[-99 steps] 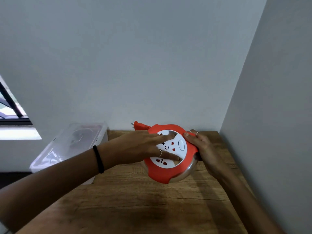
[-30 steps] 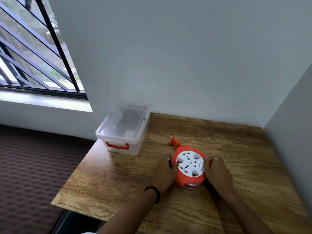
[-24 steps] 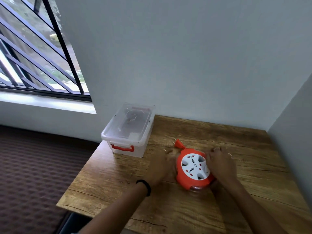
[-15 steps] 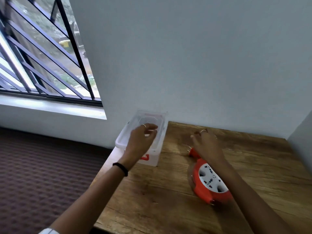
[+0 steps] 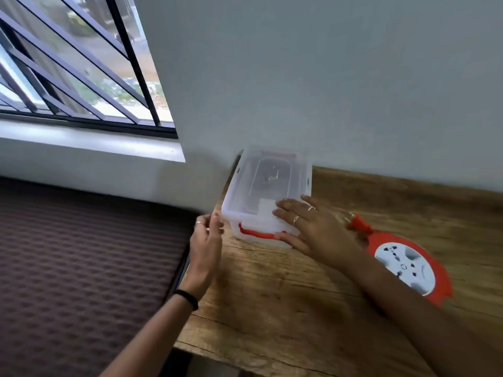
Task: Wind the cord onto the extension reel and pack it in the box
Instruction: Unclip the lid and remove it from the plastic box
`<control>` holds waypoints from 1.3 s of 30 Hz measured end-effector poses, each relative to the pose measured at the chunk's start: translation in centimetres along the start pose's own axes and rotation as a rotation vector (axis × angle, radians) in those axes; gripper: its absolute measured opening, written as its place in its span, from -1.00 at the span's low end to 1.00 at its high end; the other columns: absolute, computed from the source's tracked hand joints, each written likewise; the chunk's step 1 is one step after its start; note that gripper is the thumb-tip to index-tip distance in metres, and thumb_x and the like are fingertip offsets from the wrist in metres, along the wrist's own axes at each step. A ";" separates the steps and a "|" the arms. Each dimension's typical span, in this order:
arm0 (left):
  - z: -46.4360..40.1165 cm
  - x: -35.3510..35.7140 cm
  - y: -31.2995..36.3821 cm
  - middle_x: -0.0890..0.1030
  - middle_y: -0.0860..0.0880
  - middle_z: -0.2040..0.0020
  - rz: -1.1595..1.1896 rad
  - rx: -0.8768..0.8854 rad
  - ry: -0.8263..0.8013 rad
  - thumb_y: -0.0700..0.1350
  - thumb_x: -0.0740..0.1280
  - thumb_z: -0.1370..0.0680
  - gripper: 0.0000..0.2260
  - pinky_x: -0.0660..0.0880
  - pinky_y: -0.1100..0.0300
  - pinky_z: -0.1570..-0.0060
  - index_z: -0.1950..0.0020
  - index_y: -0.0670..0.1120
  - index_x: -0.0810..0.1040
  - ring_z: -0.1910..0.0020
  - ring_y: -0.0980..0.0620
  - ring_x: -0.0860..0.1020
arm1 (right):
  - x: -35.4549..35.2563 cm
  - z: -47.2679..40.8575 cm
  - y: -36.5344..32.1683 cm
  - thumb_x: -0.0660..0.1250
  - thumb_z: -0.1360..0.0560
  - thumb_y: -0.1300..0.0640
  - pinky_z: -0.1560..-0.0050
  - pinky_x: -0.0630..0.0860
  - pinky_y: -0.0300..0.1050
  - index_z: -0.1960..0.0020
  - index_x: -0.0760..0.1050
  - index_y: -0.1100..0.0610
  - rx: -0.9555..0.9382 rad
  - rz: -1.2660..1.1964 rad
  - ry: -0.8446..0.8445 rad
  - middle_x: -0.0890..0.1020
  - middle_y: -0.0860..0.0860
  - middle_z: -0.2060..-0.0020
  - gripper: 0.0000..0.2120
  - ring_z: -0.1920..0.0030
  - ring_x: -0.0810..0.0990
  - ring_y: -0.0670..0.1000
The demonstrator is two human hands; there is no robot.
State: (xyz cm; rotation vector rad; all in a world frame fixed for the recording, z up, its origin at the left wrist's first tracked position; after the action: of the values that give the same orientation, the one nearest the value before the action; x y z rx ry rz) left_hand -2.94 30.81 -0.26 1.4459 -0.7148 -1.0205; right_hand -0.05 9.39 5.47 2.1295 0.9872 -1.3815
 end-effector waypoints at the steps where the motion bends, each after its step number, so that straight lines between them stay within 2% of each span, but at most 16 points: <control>1: 0.7 0.4 -0.5 0.59 -0.03 0.02 0.025 -0.029 -0.049 -0.01 0.16 -0.63 -0.88 0.53 -0.06 -0.09 0.00 0.03 0.47 0.00 -0.01 0.59 | 0.5 0.2 -0.2 0.19 -0.54 -0.13 -0.31 0.43 0.10 -0.23 0.57 0.19 -0.018 0.007 -0.012 0.60 0.11 -0.23 -0.53 -0.24 0.57 0.06; 5: 2.2 2.4 -1.1 0.58 -0.01 -0.02 0.024 -0.057 -0.215 -0.13 0.29 -0.58 -0.92 0.56 0.10 -0.05 -0.06 -0.02 0.47 -0.05 0.03 0.58 | 1.0 0.2 -0.5 0.19 -0.56 -0.05 -0.26 0.47 0.12 -0.26 0.55 0.23 -0.054 0.051 0.027 0.59 0.15 -0.23 -0.56 -0.23 0.57 0.11; 7: 2.1 2.8 -1.0 0.60 -0.01 0.00 0.036 -0.074 -0.228 -0.17 0.34 -0.55 -0.90 0.57 0.13 -0.04 -0.04 -0.04 0.48 -0.03 0.05 0.59 | 0.9 0.0 -0.7 0.19 -0.57 -0.04 -0.23 0.49 0.13 -0.25 0.56 0.24 -0.069 0.082 0.056 0.60 0.17 -0.22 -0.57 -0.22 0.59 0.13; 10: 1.8 3.1 -1.1 0.62 -0.03 -0.01 0.080 -0.116 -0.226 -0.17 0.38 -0.52 -0.86 0.58 0.06 -0.09 -0.05 -0.04 0.49 -0.02 0.06 0.62 | 1.0 -0.2 -0.9 0.21 -0.57 -0.05 -0.21 0.51 0.12 -0.24 0.57 0.24 -0.086 0.112 0.097 0.61 0.17 -0.20 -0.58 -0.21 0.59 0.13; 13: 1.6 3.1 -1.1 0.64 -0.07 0.00 0.126 -0.136 -0.214 -0.17 0.38 -0.52 -0.86 0.58 0.01 -0.08 -0.05 -0.06 0.49 0.00 0.01 0.64 | 1.0 -0.1 -1.1 0.23 -0.57 -0.03 -0.22 0.51 0.11 -0.24 0.57 0.23 -0.100 0.138 0.128 0.61 0.17 -0.20 -0.59 -0.21 0.59 0.13; 16: 1.8 3.1 -0.8 0.66 -0.09 0.00 0.185 -0.132 -0.230 -0.14 0.37 -0.53 -0.89 0.59 0.06 -0.04 -0.03 -0.07 0.51 -0.03 -0.04 0.64 | 1.0 0.0 -1.2 0.25 -0.57 -0.02 -0.22 0.50 0.10 -0.22 0.58 0.23 -0.103 0.134 0.158 0.62 0.16 -0.19 -0.61 -0.21 0.59 0.12; 19: 2.6 3.1 -0.2 0.69 0.00 0.04 0.206 -0.088 -0.295 -0.13 0.37 -0.53 -0.88 0.59 0.18 0.02 -0.06 -0.01 0.56 0.01 0.09 0.64 | 0.9 0.9 -1.5 0.25 -0.58 -0.02 -0.23 0.50 0.11 -0.23 0.58 0.22 -0.104 0.114 0.165 0.61 0.15 -0.19 -0.62 -0.23 0.58 0.11; 21: 3.2 3.1 -0.2 0.69 0.07 0.06 0.186 -0.079 -0.313 -0.11 0.37 -0.53 -0.88 0.59 0.19 0.03 -0.06 0.03 0.56 0.03 0.14 0.64 | 0.8 1.5 -1.8 0.22 -0.59 -0.03 -0.24 0.49 0.12 -0.24 0.57 0.21 -0.108 0.110 0.163 0.61 0.15 -0.20 -0.61 -0.25 0.56 0.12; 24: 3.5 3.1 -0.7 0.68 0.03 0.07 0.140 -0.083 -0.273 -0.11 0.35 -0.54 -0.90 0.61 0.09 0.02 -0.03 0.04 0.55 0.04 0.09 0.64 | 0.6 1.7 -2.0 0.27 -0.57 -0.03 -0.22 0.50 0.12 -0.23 0.58 0.21 -0.093 0.106 0.176 0.61 0.15 -0.20 -0.62 -0.24 0.57 0.11; 27: 3.5 3.0 -0.6 0.65 -0.09 0.07 0.112 -0.072 -0.217 -0.11 0.33 -0.54 -0.94 0.61 -0.10 0.05 0.00 -0.02 0.53 0.05 -0.11 0.62 | 0.3 1.4 -2.2 0.31 -0.54 -0.02 -0.23 0.49 0.11 -0.22 0.59 0.20 -0.053 0.090 0.202 0.62 0.12 -0.19 -0.63 -0.24 0.57 0.09; 29: 3.3 3.0 0.0 0.62 -0.17 0.08 0.114 -0.029 -0.205 -0.13 0.31 -0.55 -0.95 0.57 -0.14 0.09 0.00 -0.06 0.52 0.06 -0.20 0.58 | -0.1 1.0 -2.3 0.30 -0.54 -0.03 -0.24 0.47 0.08 -0.20 0.61 0.19 -0.028 0.076 0.225 0.63 0.11 -0.18 -0.63 -0.23 0.58 0.07; 34: 3.4 2.6 0.6 0.59 -0.22 0.13 0.047 0.046 -0.163 -0.18 0.27 -0.58 -0.95 0.55 -0.11 0.20 0.07 -0.05 0.47 0.21 -0.17 0.55 | 0.4 0.6 -3.3 0.33 -0.52 0.00 -0.20 0.46 0.10 -0.16 0.62 0.21 -0.013 0.067 0.246 0.64 0.11 -0.16 -0.66 -0.20 0.60 0.09; 37: 3.5 2.5 0.3 0.55 -0.18 0.21 0.001 0.072 -0.148 -0.19 0.26 -0.58 -0.92 0.48 0.05 0.33 0.11 -0.09 0.47 0.31 -0.01 0.47 | 1.0 0.8 -3.5 0.33 -0.53 0.01 -0.20 0.45 0.12 -0.17 0.61 0.21 -0.018 0.064 0.235 0.64 0.12 -0.16 -0.67 -0.21 0.59 0.10; 39: 3.4 2.4 -0.2 0.52 -0.16 0.25 -0.041 0.086 -0.143 -0.18 0.26 -0.58 -0.90 0.43 0.14 0.36 0.14 -0.11 0.46 0.32 0.00 0.45 | 1.2 1.1 -3.6 0.31 -0.55 0.00 -0.22 0.44 0.10 -0.18 0.61 0.20 -0.017 0.054 0.223 0.64 0.11 -0.17 -0.67 -0.22 0.58 0.09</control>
State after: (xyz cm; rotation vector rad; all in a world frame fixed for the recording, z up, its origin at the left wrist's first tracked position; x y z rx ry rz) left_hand -4.96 27.14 -0.72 1.4775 -0.8433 -1.1454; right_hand -3.07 11.43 4.04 2.3169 1.0103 -1.1242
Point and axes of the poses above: each hand's wrist, its own z-axis away from the middle knuckle, its own x-axis out of the palm, y = z × x, the point moved 6 cm from there along -z, towards the middle knuckle
